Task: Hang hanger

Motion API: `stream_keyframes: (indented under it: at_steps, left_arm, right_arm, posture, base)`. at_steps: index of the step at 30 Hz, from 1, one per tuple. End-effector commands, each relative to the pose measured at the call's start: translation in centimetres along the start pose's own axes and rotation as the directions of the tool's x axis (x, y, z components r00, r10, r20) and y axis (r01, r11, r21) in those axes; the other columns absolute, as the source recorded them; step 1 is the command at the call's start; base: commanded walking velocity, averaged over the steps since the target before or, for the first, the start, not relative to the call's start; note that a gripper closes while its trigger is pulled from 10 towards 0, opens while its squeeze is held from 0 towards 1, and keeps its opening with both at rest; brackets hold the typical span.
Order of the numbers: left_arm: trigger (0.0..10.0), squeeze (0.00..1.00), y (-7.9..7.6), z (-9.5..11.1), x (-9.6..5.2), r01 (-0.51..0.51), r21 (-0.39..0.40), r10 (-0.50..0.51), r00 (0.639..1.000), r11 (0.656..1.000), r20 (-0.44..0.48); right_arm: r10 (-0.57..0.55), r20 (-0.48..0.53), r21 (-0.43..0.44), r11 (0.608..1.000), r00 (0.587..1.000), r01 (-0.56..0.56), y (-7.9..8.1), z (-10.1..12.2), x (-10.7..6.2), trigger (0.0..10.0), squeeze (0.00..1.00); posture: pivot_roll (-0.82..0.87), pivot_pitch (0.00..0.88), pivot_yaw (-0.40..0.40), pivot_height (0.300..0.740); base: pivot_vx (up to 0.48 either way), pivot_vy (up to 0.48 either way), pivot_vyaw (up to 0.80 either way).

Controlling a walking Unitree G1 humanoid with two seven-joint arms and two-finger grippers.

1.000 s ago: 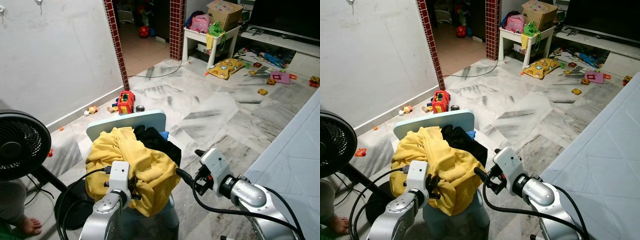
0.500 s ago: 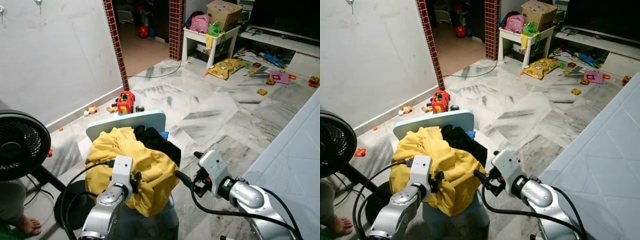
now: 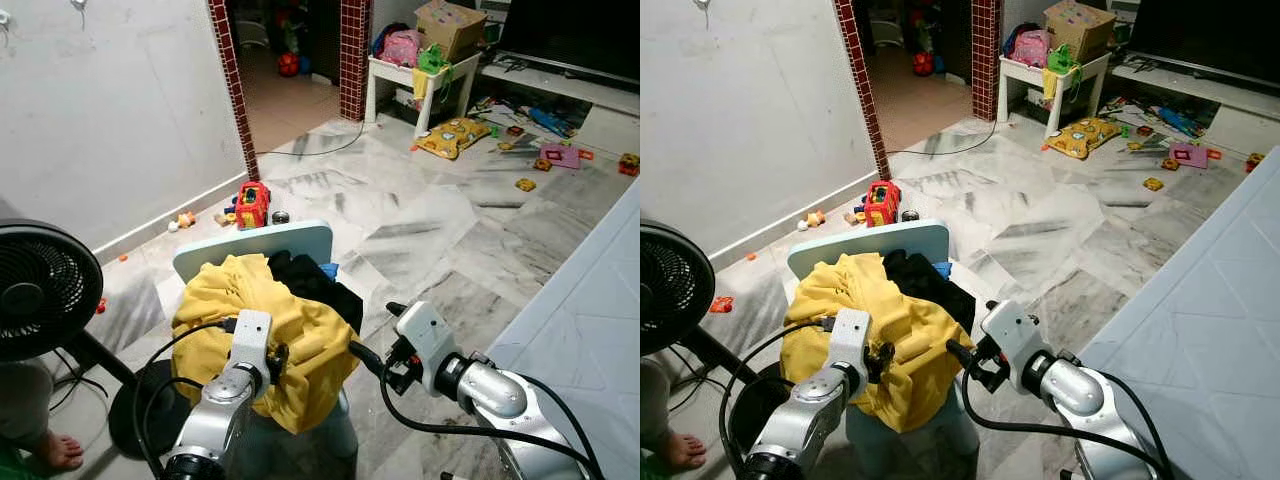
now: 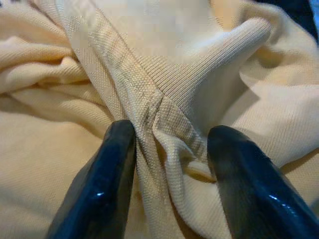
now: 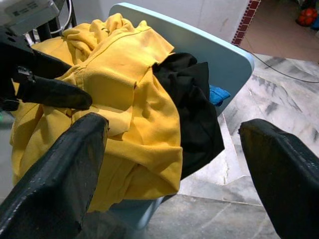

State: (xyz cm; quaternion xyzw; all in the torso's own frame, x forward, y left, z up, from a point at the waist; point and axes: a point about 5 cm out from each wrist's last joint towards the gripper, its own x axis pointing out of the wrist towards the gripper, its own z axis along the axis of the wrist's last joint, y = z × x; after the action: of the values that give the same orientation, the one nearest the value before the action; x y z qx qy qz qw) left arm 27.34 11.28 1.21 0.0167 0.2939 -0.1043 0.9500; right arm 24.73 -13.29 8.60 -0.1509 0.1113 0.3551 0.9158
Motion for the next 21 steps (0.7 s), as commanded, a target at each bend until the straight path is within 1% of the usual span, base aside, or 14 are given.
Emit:
stream_keyframes:
  at_steps: [1, 12, 21]
  left_arm:
    - [0.0, 0.00, 0.04, 0.36, 0.12, 0.002, 0.001, -0.002, 1.000, 1.000, 0.013]
    - [0.0, 0.00, 0.04, 0.13, 0.20, 0.002, 0.003, -0.002, 1.000, 1.000, 0.018]
    - [0.0, 0.00, -0.03, 0.41, 0.33, 0.000, 0.004, 0.000, 0.999, 1.000, 0.036]
  right_arm:
    - [0.016, 0.002, -0.010, 1.000, 1.000, -0.016, 0.17, 0.08, 0.20, 10.0, 0.00]
    - [0.012, -0.002, -0.015, 1.000, 1.000, -0.012, 0.05, 0.02, 0.15, 10.0, 0.00]
    - [0.018, 0.003, -0.023, 1.000, 1.000, -0.018, -0.08, 0.18, 0.54, 10.0, 0.00]
  posture:
    - [-0.23, 0.000, 0.056, 0.740]
    - [-0.23, 0.000, 0.054, 0.740]
    - [-0.22, 0.000, 0.052, 0.740]
  base:
    - [0.000, 0.000, 0.00]
    - [0.000, 0.000, 0.00]
    - [0.000, 0.000, 0.00]
